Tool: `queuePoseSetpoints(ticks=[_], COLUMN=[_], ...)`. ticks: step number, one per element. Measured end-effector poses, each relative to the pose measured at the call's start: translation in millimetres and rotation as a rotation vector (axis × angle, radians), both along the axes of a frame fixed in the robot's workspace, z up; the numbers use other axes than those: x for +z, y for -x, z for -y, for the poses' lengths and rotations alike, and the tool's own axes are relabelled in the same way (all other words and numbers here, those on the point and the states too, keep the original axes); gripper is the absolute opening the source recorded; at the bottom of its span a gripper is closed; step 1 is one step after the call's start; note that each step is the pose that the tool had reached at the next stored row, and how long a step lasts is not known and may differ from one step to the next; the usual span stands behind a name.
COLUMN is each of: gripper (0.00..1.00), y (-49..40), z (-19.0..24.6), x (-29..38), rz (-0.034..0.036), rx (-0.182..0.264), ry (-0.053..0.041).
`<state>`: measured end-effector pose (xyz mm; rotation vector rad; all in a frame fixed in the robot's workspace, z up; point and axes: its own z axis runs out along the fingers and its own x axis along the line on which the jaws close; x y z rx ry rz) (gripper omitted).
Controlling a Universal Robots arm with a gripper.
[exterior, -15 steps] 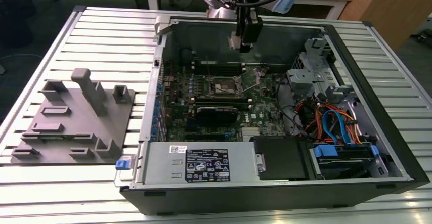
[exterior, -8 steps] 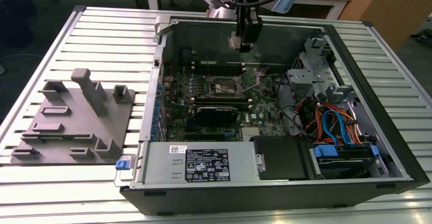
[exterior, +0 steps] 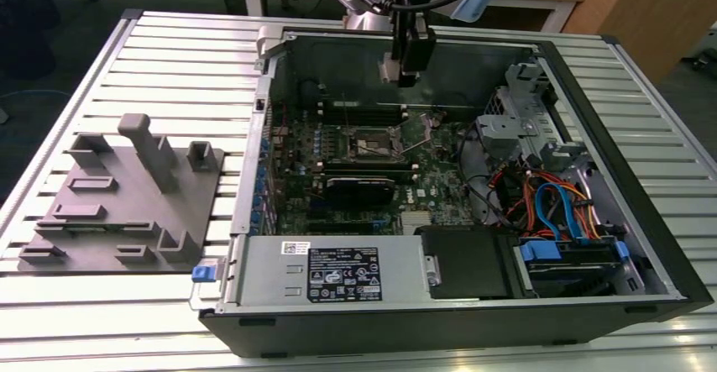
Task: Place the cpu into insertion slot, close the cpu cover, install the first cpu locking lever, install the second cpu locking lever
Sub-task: 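Place the cpu into insertion slot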
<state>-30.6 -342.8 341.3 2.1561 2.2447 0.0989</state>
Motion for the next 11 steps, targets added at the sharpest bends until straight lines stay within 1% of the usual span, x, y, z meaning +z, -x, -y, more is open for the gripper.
queuePoseSetpoints(ticks=[2, 5, 6, 9, 11], gripper=[0.54, 0.54, 0.54, 0.54, 0.54], y=[0.2, 1.0, 1.2, 1.2, 1.2], z=[0.0, 0.0, 0.0, 0.6, 1.5], x=[-0.7, -3.0, -4.0, -6.4, -7.8], rz=[0.0002, -0.0049, -0.0082, -0.0233, -0.0306], rx=[0.0, -0.004, -0.005, -0.007, -0.009], ry=[-0.0003, 0.0, 0.0, 0.0001, 0.0])
